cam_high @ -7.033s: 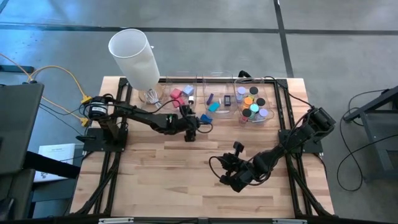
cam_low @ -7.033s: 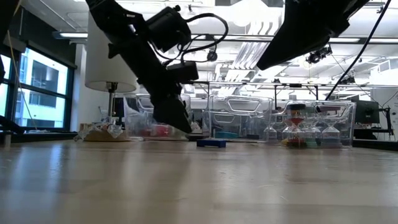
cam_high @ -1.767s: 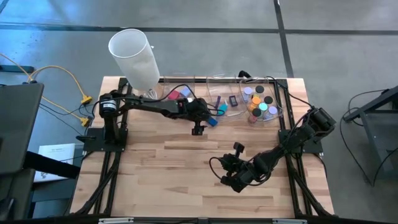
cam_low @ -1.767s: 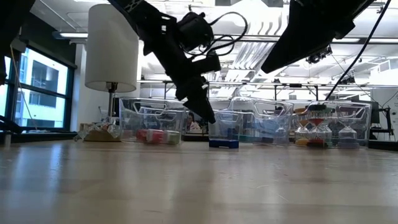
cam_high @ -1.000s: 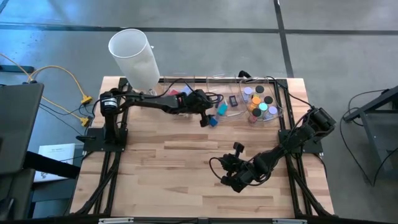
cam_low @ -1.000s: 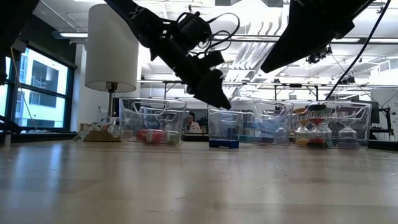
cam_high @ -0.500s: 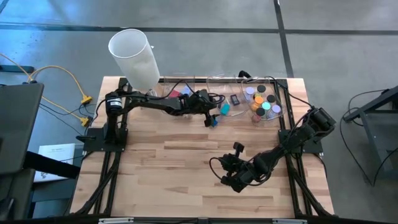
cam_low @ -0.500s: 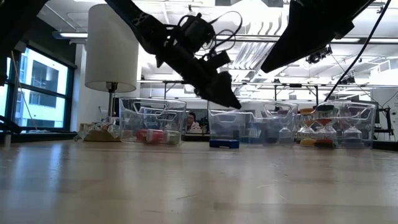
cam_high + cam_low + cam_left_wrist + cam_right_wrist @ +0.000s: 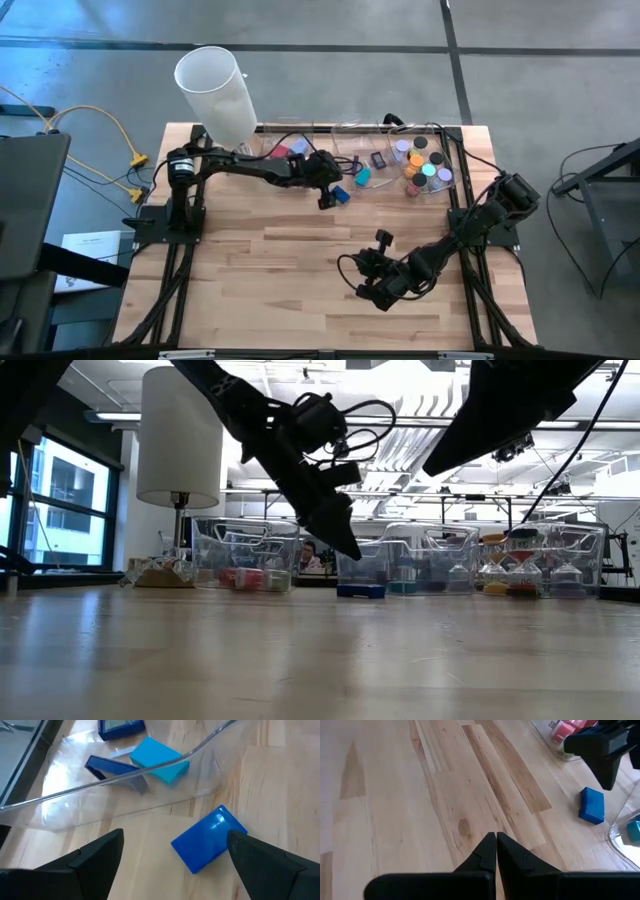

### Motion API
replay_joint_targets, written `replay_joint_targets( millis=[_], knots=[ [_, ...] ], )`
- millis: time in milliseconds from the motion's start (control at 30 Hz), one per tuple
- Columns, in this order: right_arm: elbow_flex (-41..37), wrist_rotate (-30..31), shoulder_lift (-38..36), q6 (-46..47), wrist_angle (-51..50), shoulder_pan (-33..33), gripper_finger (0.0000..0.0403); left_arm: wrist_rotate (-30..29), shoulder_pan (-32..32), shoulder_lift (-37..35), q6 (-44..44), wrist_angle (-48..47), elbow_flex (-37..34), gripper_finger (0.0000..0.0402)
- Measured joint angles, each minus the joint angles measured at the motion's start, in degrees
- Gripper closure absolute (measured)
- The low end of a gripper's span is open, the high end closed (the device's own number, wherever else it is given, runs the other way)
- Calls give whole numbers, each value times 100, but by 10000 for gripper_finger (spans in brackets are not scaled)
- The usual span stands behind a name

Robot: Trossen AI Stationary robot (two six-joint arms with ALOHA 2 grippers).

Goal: Pick & Place Office items
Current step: Adjust the transparent bins, then put the blue digital clock into the middle transparent bin

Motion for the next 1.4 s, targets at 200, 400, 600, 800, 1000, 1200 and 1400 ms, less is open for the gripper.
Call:
replay_joint_targets(
  millis=[200,400,600,800,1000,1200,1400],
  knots=[
    [0,12,0,3,16,-2,400,0,-71,0,-77,12,0,57],
    [0,16,0,3,3,0,401,97,-196,-3,-660,-322,-2,57],
    [0,22,0,-22,-24,2,401,461,-465,-458,-828,-1311,-2,57],
    [0,-31,0,-618,304,-99,396,634,-1019,-1336,-1283,-2540,-4,57],
    [2,-611,0,-1233,1003,-475,340,476,-1659,-2383,-1243,-2326,-4,57],
    [447,-1359,-156,-1617,697,-1173,237,434,-2289,-3580,-1601,-2493,-4,57],
    [1513,-2164,-138,-2258,-374,-2127,175,-246,-2784,-4371,-2290,-3231,-4,57]
  ],
)
